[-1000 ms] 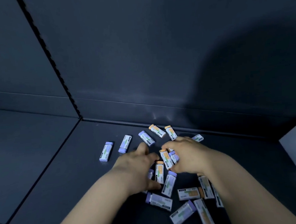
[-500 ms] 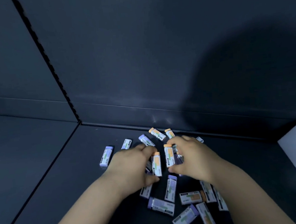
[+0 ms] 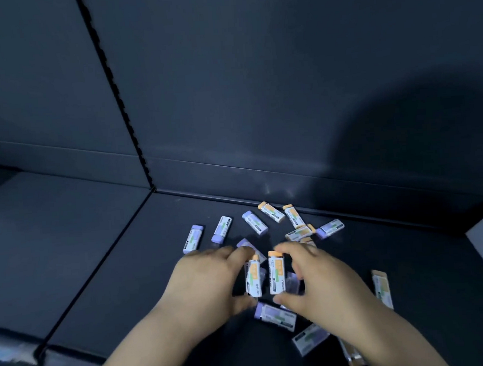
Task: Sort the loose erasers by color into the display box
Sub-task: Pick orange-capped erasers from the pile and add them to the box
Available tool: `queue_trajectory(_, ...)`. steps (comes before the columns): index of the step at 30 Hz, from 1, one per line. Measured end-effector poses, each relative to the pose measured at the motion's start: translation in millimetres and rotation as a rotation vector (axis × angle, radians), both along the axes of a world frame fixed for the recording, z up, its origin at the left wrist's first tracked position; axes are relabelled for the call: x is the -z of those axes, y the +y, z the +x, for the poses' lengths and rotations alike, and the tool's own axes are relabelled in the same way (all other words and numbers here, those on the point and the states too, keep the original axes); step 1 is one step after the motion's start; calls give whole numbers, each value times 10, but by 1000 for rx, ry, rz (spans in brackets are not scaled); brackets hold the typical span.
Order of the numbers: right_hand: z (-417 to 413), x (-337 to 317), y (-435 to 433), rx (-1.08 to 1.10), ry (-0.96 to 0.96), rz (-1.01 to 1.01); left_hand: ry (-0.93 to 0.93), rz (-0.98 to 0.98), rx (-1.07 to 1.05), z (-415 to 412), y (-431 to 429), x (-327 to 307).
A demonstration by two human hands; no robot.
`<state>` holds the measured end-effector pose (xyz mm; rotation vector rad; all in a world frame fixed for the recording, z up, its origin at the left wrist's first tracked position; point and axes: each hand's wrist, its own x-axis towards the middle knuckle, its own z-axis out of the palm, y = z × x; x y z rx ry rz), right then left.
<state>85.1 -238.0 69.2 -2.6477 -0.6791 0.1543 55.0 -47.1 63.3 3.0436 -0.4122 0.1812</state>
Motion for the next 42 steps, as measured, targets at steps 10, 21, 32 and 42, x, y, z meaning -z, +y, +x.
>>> queue_trajectory(10,-285,-34,657,19,15,-56,-77,-35,15,-195,709,163)
queue_trajectory(21,-552,53,2143,145,-9,-89,-77,15,152,-225,2153,192)
queue_trajectory(32,-794,59,2689,200,-50,-27,-105,-50,170,-365,2671,215)
queue_trajectory(42,-671,-61,3027,52,-4,2,-121,-76,32,-506,2973,111)
